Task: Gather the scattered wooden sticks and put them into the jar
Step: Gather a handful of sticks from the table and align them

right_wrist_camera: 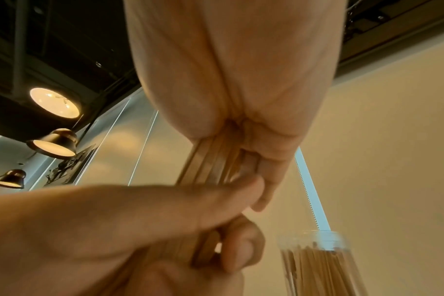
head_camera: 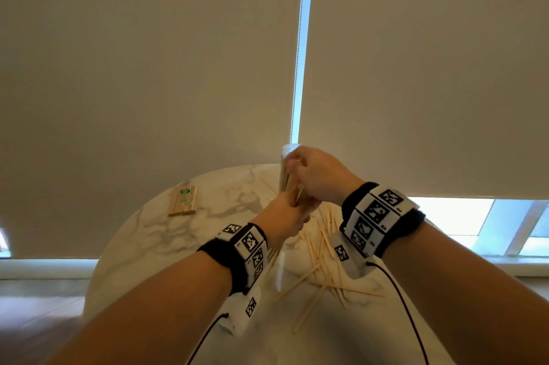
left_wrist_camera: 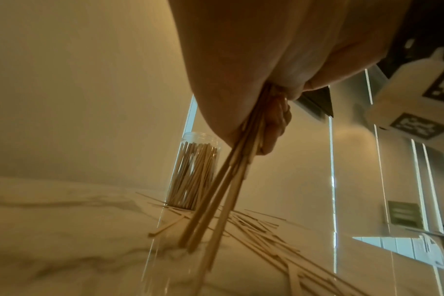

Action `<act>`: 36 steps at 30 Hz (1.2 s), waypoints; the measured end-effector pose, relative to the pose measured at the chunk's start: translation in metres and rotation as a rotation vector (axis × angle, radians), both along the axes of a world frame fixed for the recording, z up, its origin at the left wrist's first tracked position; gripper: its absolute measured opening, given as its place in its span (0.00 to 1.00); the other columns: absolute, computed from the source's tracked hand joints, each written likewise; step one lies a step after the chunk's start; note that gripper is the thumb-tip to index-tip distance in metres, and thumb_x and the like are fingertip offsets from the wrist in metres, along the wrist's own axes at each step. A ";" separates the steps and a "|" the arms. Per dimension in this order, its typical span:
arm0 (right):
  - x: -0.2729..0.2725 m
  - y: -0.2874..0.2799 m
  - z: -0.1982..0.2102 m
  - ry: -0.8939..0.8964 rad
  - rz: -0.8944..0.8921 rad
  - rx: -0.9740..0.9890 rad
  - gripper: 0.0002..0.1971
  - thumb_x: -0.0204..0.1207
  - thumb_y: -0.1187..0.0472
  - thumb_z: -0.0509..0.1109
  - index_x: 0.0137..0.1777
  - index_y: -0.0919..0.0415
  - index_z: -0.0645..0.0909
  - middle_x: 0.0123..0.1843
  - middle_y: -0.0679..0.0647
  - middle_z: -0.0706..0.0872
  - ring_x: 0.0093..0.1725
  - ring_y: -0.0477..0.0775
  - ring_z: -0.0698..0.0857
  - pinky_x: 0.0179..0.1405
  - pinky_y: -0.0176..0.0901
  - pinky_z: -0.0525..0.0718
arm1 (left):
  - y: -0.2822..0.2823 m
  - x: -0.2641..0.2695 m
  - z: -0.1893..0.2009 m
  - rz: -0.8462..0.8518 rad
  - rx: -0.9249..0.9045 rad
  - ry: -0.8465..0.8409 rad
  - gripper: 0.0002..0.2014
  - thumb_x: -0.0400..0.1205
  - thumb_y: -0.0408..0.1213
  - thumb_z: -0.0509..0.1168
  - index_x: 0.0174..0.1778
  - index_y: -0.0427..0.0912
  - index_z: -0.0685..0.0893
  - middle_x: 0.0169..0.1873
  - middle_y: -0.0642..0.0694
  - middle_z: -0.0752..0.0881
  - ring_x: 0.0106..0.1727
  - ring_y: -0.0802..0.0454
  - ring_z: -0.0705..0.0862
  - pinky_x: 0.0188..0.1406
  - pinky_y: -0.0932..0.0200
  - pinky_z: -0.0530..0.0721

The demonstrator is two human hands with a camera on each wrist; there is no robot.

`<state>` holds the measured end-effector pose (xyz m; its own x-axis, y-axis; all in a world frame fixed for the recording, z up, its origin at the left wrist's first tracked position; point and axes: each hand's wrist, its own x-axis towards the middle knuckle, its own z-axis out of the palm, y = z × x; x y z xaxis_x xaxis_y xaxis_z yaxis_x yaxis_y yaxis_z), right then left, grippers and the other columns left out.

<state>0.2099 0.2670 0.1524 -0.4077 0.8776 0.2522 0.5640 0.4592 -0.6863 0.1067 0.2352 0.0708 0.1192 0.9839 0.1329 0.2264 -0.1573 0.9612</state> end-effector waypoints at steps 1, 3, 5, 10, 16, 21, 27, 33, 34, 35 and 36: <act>-0.001 -0.003 0.000 0.109 0.000 -0.014 0.14 0.90 0.54 0.59 0.68 0.59 0.78 0.51 0.53 0.86 0.41 0.51 0.86 0.29 0.28 0.77 | 0.000 0.000 0.002 0.020 0.007 -0.044 0.16 0.87 0.53 0.63 0.46 0.41 0.76 0.27 0.49 0.72 0.24 0.55 0.65 0.25 0.57 0.65; 0.001 -0.007 -0.004 0.327 -0.040 -0.022 0.18 0.88 0.43 0.58 0.71 0.52 0.74 0.58 0.50 0.85 0.47 0.47 0.87 0.47 0.36 0.86 | 0.000 -0.003 0.010 0.074 0.018 -0.180 0.24 0.84 0.64 0.58 0.40 0.46 0.80 0.26 0.52 0.71 0.23 0.56 0.66 0.26 0.57 0.67; 0.006 -0.010 -0.015 0.444 -0.059 -0.107 0.12 0.87 0.45 0.60 0.63 0.49 0.76 0.58 0.52 0.86 0.50 0.55 0.89 0.53 0.50 0.88 | 0.000 -0.011 0.022 0.139 -0.007 -0.345 0.30 0.81 0.73 0.51 0.28 0.54 0.80 0.24 0.53 0.69 0.23 0.56 0.66 0.27 0.58 0.68; 0.008 -0.019 -0.072 -0.116 0.115 -0.394 0.27 0.76 0.52 0.76 0.72 0.52 0.71 0.60 0.56 0.87 0.56 0.53 0.87 0.60 0.54 0.88 | 0.008 -0.034 0.036 0.196 -0.078 -0.842 0.38 0.67 0.85 0.48 0.27 0.48 0.67 0.23 0.49 0.64 0.22 0.53 0.62 0.25 0.58 0.68; -0.008 -0.028 -0.093 0.173 0.182 -0.428 0.12 0.82 0.63 0.69 0.63 0.64 0.79 0.42 0.56 0.85 0.30 0.47 0.78 0.30 0.40 0.79 | 0.006 -0.029 0.037 0.176 -0.103 -0.893 0.36 0.71 0.80 0.57 0.25 0.47 0.67 0.22 0.49 0.63 0.23 0.53 0.59 0.27 0.58 0.62; -0.011 -0.029 -0.093 0.256 0.183 -0.350 0.12 0.81 0.50 0.70 0.61 0.49 0.76 0.39 0.50 0.85 0.28 0.42 0.79 0.32 0.41 0.79 | 0.009 -0.025 0.039 0.240 -0.051 -0.861 0.31 0.80 0.73 0.55 0.31 0.46 0.72 0.23 0.50 0.65 0.23 0.54 0.62 0.26 0.57 0.69; -0.002 -0.018 -0.098 0.097 0.103 -0.169 0.13 0.84 0.45 0.61 0.64 0.47 0.74 0.43 0.50 0.87 0.33 0.51 0.90 0.45 0.59 0.91 | 0.012 -0.016 0.019 0.316 0.025 -0.666 0.11 0.92 0.49 0.52 0.57 0.46 0.73 0.28 0.50 0.74 0.30 0.53 0.76 0.33 0.55 0.80; 0.000 -0.001 -0.095 0.068 0.097 -0.052 0.25 0.79 0.28 0.56 0.68 0.38 0.75 0.40 0.43 0.85 0.39 0.46 0.85 0.42 0.51 0.86 | 0.006 -0.011 0.008 0.327 0.066 -0.531 0.12 0.93 0.44 0.51 0.60 0.41 0.75 0.42 0.43 0.88 0.37 0.52 0.89 0.37 0.59 0.87; 0.001 0.001 -0.097 0.017 0.079 -0.003 0.27 0.80 0.27 0.51 0.69 0.41 0.75 0.40 0.46 0.86 0.38 0.48 0.85 0.43 0.56 0.88 | 0.006 -0.011 0.009 0.306 0.058 -0.524 0.12 0.93 0.43 0.50 0.61 0.42 0.76 0.46 0.43 0.91 0.40 0.54 0.91 0.39 0.62 0.86; 0.002 0.001 -0.099 -0.028 0.068 0.041 0.29 0.82 0.27 0.48 0.69 0.45 0.74 0.41 0.48 0.87 0.38 0.50 0.86 0.44 0.59 0.88 | 0.004 -0.011 0.011 0.283 0.042 -0.521 0.12 0.93 0.43 0.50 0.62 0.43 0.77 0.49 0.44 0.92 0.43 0.57 0.92 0.42 0.63 0.85; 0.003 0.001 -0.100 -0.063 0.066 0.078 0.30 0.84 0.30 0.46 0.72 0.48 0.72 0.41 0.50 0.88 0.38 0.51 0.87 0.44 0.57 0.88 | 0.004 -0.012 0.012 0.265 0.020 -0.512 0.12 0.93 0.43 0.50 0.63 0.43 0.77 0.52 0.44 0.93 0.48 0.58 0.92 0.47 0.60 0.86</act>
<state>0.2125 0.2677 0.0520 -0.4810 0.8271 0.2908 0.5721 0.5474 -0.6108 0.0946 0.2388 0.0827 -0.2150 0.9682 0.1277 -0.2328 -0.1778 0.9561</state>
